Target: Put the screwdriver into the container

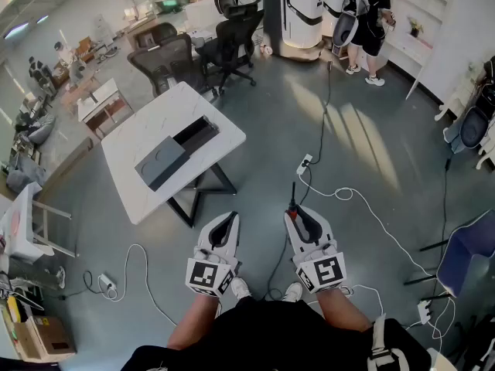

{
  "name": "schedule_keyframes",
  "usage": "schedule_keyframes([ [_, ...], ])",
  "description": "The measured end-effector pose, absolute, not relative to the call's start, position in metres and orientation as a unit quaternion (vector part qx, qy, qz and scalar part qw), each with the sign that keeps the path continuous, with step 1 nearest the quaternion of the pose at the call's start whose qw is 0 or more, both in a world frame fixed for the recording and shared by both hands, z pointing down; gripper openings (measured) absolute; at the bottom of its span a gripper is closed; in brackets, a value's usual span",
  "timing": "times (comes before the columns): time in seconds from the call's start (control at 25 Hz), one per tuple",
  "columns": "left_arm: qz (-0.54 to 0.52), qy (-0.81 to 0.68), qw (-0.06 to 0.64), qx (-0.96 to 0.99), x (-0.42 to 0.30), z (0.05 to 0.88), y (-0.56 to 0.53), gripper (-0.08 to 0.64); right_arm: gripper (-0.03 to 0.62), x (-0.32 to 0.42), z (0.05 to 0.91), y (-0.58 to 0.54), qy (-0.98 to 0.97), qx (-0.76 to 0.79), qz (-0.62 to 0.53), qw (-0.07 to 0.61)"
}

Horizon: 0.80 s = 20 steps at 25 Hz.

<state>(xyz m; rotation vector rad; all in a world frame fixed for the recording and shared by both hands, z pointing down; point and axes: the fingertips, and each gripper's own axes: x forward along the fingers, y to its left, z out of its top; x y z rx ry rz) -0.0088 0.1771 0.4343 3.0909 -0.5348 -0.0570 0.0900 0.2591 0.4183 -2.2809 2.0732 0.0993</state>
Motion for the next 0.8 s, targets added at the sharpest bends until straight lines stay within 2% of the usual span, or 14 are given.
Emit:
schedule_keyframes([
  [0.36,-0.023,-0.187,0.001,0.982,-0.029,0.434,0.160,0.009,0.092,0.080,0.417,0.243,0.679,-0.732,0.040,0.020],
  [0.6,-0.023,-0.199,-0.002,0.980,-0.064,0.434,0.132,0.009,0.092,0.058,0.408,0.213,0.684,-0.726,0.037,0.051],
  [0.8,-0.021,-0.201,-0.030,0.979,-0.092,0.437,0.104,0.010,0.092,0.036,0.409,0.179,0.684,-0.725,0.031,0.075],
])
